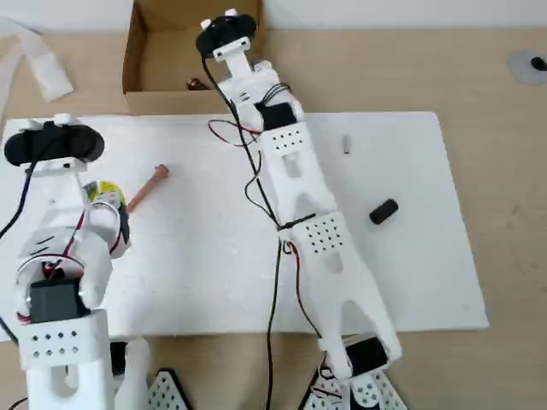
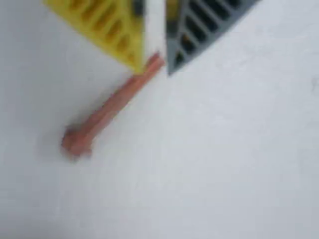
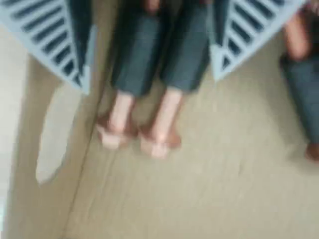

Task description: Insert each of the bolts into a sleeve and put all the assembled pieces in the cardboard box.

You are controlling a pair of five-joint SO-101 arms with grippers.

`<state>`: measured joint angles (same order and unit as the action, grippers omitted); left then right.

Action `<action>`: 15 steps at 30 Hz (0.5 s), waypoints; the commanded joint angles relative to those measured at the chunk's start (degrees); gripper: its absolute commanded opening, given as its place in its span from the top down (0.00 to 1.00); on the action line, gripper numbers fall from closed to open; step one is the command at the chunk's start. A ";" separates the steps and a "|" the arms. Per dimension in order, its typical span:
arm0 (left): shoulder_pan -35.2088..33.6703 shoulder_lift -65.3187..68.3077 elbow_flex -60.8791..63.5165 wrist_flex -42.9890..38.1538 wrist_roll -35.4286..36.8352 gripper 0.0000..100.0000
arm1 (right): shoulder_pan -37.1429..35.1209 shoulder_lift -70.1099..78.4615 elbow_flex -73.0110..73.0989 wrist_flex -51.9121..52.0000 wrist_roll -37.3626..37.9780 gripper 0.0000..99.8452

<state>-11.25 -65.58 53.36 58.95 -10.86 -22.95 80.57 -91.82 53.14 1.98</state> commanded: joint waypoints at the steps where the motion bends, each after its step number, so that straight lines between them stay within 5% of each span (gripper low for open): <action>1: -1.05 4.44 -4.57 3.16 -0.88 0.93 | 2.07 -10.59 -3.56 8.35 -0.35 0.80; 15: -0.35 52.70 -41.85 20.75 1.14 0.93 | 9.27 -29.85 -3.56 34.20 -3.78 0.80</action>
<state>-11.43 -19.43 21.27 75.91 -9.80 -15.38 57.54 -92.44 82.77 -1.45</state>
